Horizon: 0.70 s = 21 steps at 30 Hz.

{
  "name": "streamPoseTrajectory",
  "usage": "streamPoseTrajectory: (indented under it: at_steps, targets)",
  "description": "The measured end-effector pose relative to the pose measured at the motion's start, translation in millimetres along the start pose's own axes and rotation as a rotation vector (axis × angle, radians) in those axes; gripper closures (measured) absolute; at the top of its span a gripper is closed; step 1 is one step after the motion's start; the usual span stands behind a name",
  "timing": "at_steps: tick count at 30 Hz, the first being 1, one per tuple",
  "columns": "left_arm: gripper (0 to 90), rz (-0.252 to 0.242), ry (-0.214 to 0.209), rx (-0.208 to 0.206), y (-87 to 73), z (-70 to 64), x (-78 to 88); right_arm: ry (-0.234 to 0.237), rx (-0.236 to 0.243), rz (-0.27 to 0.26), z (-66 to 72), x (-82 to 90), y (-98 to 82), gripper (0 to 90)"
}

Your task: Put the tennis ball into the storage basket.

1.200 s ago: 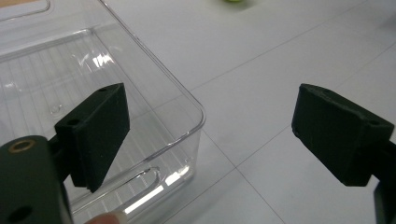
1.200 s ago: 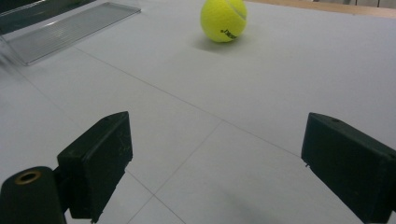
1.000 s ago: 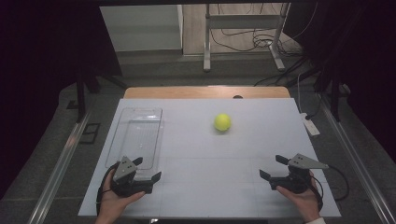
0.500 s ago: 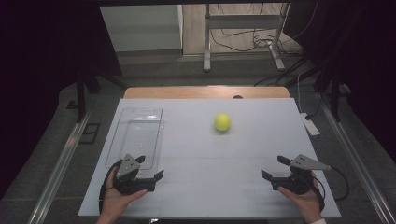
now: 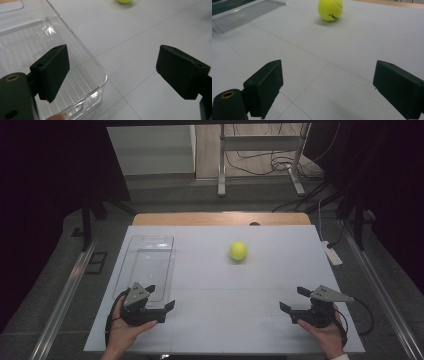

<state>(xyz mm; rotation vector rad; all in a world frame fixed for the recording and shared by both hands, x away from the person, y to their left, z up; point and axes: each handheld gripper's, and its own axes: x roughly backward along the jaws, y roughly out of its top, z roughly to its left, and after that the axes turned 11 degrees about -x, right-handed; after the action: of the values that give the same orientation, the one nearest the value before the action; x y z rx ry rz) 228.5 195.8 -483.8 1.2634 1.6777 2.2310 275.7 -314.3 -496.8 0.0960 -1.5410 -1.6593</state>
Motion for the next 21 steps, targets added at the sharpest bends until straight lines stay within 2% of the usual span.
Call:
streamPoseTrajectory:
  at_steps: [6, 13, 21]
  targets:
    - [13.3, 0.006, -0.001, -0.006, 10.2, -0.8, -3.1, -0.006, 0.003, 0.004, -0.7, -1.1, -0.3, 9.6]
    - [13.3, 0.026, -0.029, -0.025, 21.5, -2.7, -9.5, -0.004, 0.000, 0.005, -1.4, -0.6, -0.8, 9.6]
    - [13.5, 0.037, -0.042, -0.032, 31.4, -1.5, -17.3, -0.005, 0.002, 0.006, -1.3, -1.2, -0.9, 9.7]
